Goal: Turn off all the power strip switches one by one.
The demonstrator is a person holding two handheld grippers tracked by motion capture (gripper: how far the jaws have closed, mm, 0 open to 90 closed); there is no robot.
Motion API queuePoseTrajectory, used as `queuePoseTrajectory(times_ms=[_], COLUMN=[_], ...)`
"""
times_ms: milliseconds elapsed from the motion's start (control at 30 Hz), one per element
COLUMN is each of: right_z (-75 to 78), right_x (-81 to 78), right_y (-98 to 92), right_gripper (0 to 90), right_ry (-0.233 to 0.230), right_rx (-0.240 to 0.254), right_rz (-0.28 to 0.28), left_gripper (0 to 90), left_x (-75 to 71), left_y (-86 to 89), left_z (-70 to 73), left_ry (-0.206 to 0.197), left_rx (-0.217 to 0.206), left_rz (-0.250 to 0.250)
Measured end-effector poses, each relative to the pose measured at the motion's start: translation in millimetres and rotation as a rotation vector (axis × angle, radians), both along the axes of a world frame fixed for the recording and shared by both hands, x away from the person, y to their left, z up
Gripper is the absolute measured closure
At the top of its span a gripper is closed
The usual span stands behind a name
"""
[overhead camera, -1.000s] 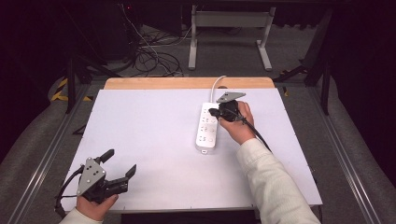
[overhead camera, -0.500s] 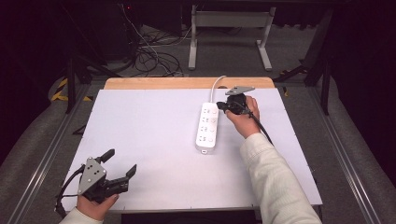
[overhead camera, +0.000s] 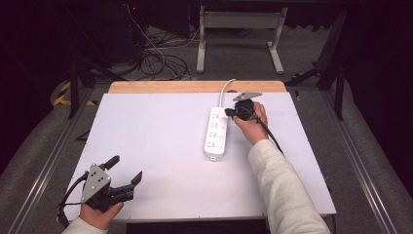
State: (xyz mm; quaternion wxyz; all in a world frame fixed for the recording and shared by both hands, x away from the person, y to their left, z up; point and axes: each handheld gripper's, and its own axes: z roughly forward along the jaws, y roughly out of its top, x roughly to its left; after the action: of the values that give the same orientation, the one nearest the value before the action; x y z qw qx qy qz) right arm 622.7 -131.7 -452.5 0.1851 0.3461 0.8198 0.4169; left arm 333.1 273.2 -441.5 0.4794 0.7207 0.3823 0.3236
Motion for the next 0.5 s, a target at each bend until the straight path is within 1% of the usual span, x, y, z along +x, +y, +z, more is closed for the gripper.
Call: queuePoseTrajectory(times_ms=[367, 500], right_z=[-8.0, -9.0], right_x=[1.3, 0.4], right_y=[7.2, 9.8], right_gripper=[90.0, 90.0], right_ry=[0.015, 0.012], right_rx=[-0.009, -0.019], right_rz=[0.013, 0.020], left_gripper=[14.0, 14.0], left_x=[0.1, 0.3], left_y=[0.1, 0.1], left_z=[-0.2, -0.2], left_ry=[0.002, 0.003], left_rx=[0.000, -0.001], left_rz=[0.001, 0.000])
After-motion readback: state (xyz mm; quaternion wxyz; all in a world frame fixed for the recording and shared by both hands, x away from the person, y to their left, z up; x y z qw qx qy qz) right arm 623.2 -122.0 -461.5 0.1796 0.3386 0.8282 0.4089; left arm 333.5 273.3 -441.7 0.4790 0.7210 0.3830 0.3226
